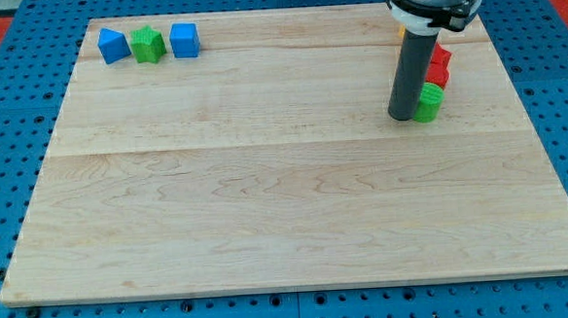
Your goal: Separate blue triangle from green star
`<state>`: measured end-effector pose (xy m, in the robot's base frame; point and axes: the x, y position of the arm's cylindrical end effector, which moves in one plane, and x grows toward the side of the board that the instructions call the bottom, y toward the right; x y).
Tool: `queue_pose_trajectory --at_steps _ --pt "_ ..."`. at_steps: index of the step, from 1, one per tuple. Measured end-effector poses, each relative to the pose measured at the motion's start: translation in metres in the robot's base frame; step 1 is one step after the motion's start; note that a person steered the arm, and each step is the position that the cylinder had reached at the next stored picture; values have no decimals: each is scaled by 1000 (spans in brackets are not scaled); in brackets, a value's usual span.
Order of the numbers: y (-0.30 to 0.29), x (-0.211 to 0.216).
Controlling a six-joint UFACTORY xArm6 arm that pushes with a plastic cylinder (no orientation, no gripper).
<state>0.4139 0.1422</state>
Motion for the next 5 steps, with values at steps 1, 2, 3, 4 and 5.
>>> queue_pose_trajectory --at_steps 1,2,3,4,5 --pt "20 7" --pt "46 9" --pt "49 35" --pt "-36 23" --pt "-127 -53"
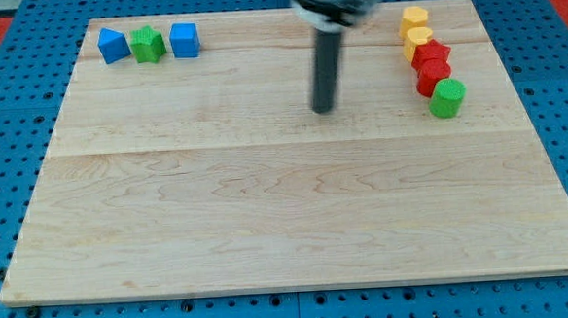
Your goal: Separate blue triangle from green star
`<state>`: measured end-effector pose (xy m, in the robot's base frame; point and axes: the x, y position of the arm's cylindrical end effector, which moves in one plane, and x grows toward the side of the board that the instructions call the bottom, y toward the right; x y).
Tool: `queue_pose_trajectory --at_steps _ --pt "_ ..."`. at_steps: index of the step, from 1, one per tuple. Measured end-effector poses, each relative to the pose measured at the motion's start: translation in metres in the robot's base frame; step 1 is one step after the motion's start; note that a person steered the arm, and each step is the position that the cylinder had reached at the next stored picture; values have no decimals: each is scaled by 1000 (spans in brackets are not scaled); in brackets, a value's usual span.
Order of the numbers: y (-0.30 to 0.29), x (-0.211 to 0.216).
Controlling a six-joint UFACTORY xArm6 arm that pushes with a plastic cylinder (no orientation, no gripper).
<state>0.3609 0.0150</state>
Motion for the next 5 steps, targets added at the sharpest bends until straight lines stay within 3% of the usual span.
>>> queue_pose_trajectory --at_steps 1,2,3,5 --pt "-136 -58" --pt "-247 -58" --pt "-320 -52" --pt "-314 -66"
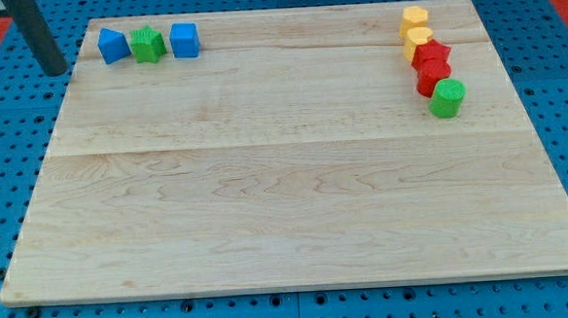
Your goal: Separate blue triangle from green star
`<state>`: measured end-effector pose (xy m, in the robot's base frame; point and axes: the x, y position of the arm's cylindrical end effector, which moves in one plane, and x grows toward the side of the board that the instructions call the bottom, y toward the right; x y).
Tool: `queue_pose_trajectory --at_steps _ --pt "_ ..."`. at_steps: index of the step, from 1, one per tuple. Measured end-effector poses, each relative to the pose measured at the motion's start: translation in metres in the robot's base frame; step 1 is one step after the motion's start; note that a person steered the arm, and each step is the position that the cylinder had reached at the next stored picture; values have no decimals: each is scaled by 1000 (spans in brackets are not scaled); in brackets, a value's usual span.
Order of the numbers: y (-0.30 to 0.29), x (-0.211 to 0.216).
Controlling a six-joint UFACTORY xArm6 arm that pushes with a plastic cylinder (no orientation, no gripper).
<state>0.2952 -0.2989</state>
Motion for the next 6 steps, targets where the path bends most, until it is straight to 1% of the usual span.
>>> queue_pose_trajectory --at_steps 1,2,3,4,5,6 --pt "38 -21" --pt "30 -44" --pt "63 -48" --pt "144 -31" --pt "180 7" --pt "150 12"
